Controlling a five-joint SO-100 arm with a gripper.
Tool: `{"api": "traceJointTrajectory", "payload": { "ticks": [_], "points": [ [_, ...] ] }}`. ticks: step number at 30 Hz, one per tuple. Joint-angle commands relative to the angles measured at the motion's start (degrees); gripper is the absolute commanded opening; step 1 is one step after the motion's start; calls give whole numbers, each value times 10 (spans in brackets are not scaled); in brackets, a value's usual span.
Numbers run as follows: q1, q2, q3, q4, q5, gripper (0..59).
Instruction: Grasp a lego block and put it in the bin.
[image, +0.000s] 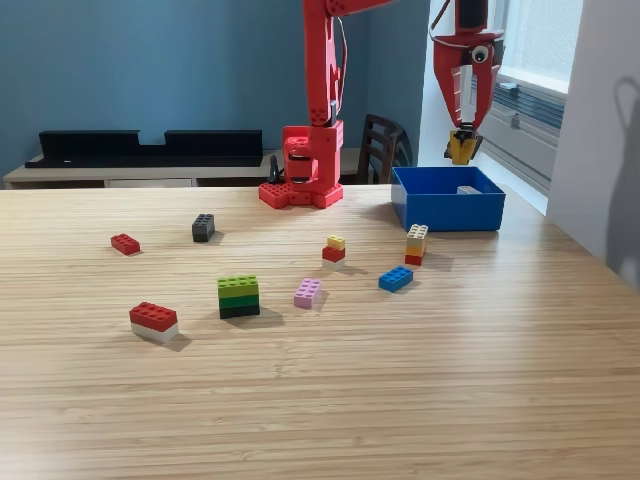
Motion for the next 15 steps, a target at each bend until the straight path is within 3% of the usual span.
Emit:
{"api": "traceJointTrajectory", "payload": {
  "ticks": [1,3,9,12,15],
  "points": [
    [-9,41,4,8,-11,0],
    [-8,41,10,8,-18,9],
    [-8,41,31,8,-25,178],
    [-7,41,33,8,-25,196],
    [-6,41,32,7,-26,156]
  ]
}}
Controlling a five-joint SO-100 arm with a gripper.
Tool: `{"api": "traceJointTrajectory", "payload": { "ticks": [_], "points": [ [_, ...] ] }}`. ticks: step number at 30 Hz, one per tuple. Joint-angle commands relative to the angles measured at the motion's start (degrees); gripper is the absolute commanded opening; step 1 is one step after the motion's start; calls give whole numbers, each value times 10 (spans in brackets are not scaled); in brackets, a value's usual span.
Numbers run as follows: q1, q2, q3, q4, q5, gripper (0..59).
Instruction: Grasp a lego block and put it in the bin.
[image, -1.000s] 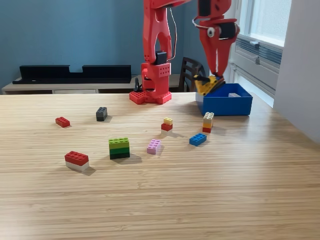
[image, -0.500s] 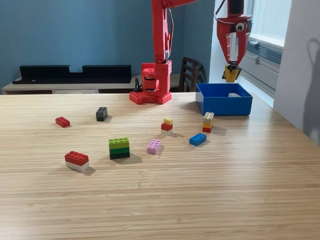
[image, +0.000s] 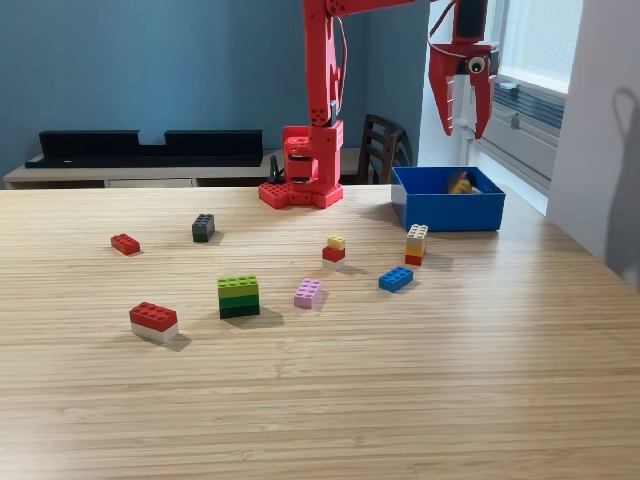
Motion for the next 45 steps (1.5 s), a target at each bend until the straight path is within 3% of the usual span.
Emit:
{"api": "traceJointTrajectory", "payload": {
  "ticks": [1,6,16,29,45],
  "points": [
    [-4,41,-7,7,-3,134],
    [33,41,-18,7,1,4],
    [279,48,-18,7,-16,1],
    [664,48,-21,-25,-186,1],
    [731,48,26,-54,-208,1]
  ]
}}
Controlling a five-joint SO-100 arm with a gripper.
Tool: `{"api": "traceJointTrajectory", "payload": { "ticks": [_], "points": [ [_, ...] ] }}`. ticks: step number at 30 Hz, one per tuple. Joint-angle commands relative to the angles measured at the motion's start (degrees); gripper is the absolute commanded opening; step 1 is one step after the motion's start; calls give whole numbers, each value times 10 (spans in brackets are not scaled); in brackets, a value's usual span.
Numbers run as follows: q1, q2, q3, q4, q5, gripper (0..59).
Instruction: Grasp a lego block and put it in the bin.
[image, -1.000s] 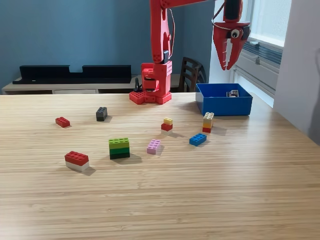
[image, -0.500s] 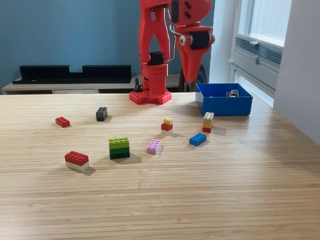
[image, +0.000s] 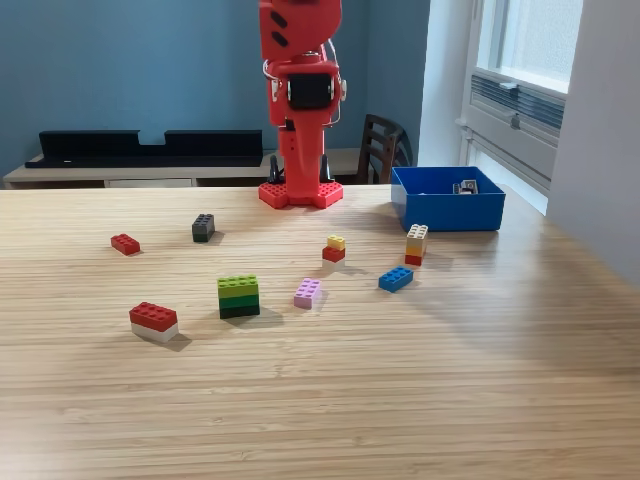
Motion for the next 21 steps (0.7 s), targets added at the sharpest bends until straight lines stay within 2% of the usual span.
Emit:
{"api": "traceJointTrajectory", "payload": {
  "ticks": [1,12,21],
  "points": [
    [4,48,-5,-16,-2,1],
    [47,45,2,-44,-2,1],
    [150,42,26,-80,4,1]
  ]
}}
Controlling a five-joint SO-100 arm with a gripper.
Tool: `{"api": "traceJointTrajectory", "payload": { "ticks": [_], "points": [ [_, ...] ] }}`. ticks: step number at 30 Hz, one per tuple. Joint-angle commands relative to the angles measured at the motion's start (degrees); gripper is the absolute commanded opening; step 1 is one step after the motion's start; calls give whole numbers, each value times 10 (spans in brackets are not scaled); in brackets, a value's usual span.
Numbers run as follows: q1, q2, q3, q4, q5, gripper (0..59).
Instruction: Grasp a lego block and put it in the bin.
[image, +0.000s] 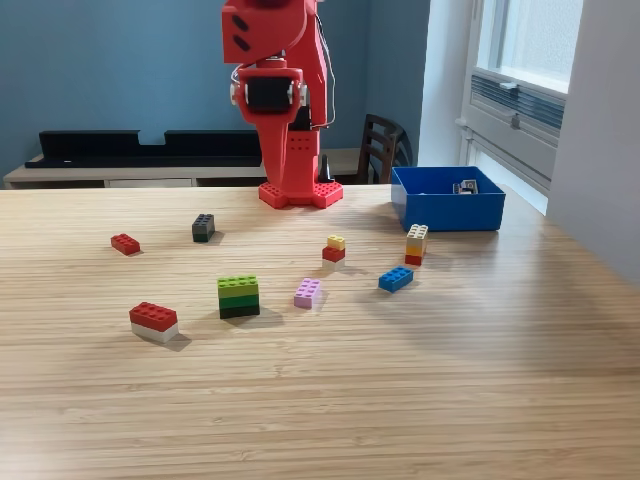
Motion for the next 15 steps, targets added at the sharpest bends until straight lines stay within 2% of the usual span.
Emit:
{"api": "traceJointTrajectory", "payload": {
  "ticks": [1,10,11,15],
  "points": [
    [61,42,19,-32,-5,1],
    [88,41,75,-113,-92,7],
    [87,41,73,-115,-101,19],
    [83,40,59,-125,-126,131]
  ]
}}
